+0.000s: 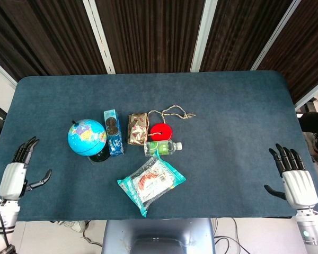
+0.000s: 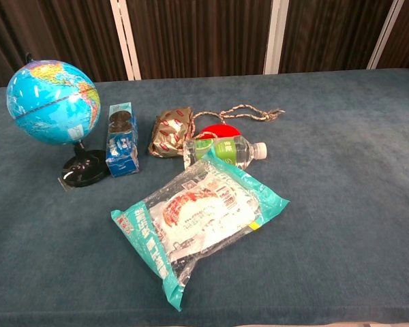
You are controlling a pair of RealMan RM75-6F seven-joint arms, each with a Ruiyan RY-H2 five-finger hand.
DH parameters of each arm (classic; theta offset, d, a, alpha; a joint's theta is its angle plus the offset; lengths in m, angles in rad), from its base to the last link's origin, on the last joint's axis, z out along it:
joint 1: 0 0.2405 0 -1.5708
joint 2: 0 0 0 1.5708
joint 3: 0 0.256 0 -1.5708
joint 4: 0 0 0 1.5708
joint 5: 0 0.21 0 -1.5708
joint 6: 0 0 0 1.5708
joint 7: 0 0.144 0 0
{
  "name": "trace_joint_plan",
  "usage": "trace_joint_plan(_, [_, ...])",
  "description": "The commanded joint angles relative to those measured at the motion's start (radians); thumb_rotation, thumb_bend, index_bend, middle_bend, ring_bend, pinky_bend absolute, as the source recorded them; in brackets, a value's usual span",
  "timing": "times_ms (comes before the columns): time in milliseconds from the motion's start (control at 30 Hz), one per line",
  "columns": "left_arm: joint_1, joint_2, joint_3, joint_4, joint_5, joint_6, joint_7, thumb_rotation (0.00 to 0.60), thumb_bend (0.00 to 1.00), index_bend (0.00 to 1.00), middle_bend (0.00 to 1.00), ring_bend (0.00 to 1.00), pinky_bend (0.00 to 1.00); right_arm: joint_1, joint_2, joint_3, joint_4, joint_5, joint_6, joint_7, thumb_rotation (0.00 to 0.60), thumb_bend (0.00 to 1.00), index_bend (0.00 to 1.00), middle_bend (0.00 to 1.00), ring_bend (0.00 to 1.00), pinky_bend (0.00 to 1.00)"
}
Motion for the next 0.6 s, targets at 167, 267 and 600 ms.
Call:
trace_joint_plan(167, [-0.101,-0.037,-0.071,-0.023,-0.081,-0.108,0.071,0.563,0.32,0.00,0.00,0.00,0.05,0.013,-0.005,-0.004,-0.003,0.007,-0.033,-0.010,0.600,0.15,0.00,0.00,0.00,0.00])
trace_joint_plan(267, [-0.123,-0.055,-0.081,-0.032,-0.095,-0.123,0.098,0.560,0.32,0.00,0.00,0.00,0.05,0.017,-0.007,-0.002,-0.004,0.014,-0.042,-0.018,0.600,0.15,0.00,0.00,0.00,0.00])
trace_joint_plan(600, [-0.187,-0.110,-0.106,-0.019,-0.138,-0.175,0.116,0.558,0.32,0.00,0.00,0.00,0.05,0.020,-0.004,0.000,-0.009,0.028,-0.053,-0.022,0.600,0.15,0.00,0.00,0.00,0.00])
